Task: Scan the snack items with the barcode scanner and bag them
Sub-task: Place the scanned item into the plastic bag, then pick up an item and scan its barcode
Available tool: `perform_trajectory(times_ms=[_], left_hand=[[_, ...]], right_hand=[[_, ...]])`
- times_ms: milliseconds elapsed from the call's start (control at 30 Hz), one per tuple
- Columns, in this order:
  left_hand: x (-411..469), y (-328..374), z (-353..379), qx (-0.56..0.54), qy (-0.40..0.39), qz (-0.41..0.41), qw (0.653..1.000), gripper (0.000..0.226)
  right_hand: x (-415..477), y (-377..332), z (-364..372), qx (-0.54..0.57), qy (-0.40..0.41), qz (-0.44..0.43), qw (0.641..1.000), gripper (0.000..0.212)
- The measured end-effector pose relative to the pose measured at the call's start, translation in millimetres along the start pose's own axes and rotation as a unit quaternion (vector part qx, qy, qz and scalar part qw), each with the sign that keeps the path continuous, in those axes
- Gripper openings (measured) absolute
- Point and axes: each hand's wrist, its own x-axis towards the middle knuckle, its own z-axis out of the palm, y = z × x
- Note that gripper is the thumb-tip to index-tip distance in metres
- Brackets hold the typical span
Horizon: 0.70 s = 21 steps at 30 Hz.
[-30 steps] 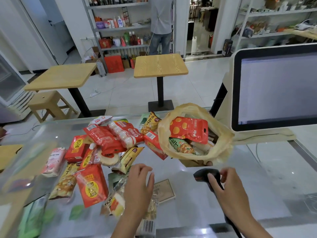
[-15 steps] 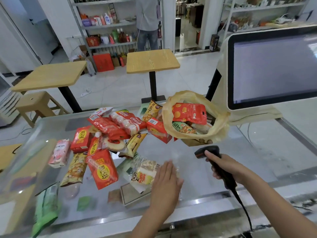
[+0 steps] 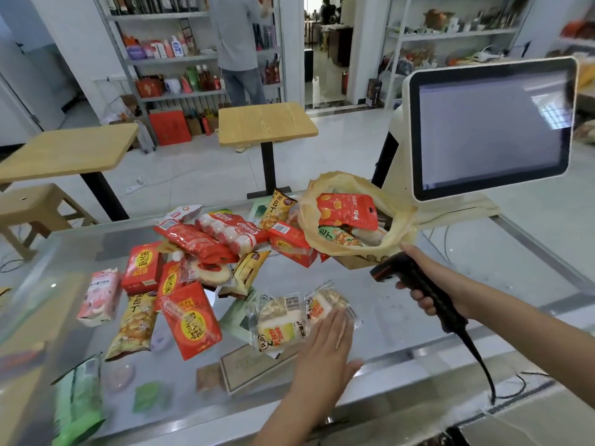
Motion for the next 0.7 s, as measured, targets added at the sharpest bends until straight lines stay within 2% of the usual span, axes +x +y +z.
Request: perform_trajectory(times_ms=[133, 700], left_hand=[[26.9, 9.6, 5.7, 0.007, 0.044, -0.054, 0.998, 0.067], [27.5, 12.3, 14.5, -0.018, 0.078, -0.05, 0.996, 0.063]], right_hand=[[-26.0, -16.2, -6.7, -0.061, 0.005, 0.002, 0.998, 0.081], [-59.7, -37.7, 1.6, -0.138, 0.004, 0.0, 0.99, 0.071]])
